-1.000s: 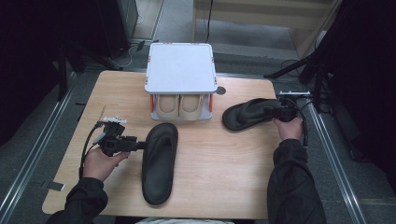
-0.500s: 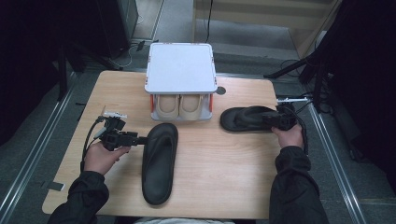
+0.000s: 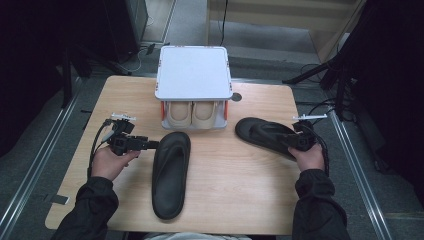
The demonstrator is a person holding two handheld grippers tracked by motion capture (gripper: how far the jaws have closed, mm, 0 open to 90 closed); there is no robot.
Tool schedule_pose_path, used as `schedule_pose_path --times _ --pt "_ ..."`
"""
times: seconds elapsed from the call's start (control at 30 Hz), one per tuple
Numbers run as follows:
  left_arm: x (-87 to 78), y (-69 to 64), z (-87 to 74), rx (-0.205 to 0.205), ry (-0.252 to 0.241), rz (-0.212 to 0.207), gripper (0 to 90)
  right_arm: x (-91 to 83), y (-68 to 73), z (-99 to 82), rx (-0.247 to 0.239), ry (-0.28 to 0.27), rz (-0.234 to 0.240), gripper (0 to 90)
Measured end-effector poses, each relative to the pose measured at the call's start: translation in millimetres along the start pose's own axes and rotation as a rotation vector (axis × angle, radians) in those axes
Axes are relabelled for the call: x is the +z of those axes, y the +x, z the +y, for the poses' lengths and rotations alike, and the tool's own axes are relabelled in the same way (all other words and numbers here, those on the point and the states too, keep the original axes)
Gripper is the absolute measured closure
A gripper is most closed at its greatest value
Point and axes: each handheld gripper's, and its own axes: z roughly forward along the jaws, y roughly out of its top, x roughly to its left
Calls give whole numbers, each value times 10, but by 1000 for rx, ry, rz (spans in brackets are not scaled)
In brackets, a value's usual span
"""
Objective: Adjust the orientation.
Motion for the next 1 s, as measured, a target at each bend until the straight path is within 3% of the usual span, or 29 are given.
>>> schedule_pose_path --times 0.53,0.77,1.0 --pt "55 15 79 -1 5 -6 372 -53 323 -193 -6 21 58 900" --pt "65 7 80 -2 7 -5 373 18 470 -176 -8 32 96 900" --pt "82 -3 81 3 19 -11 372 60 529 -142 -12 32 117 900"
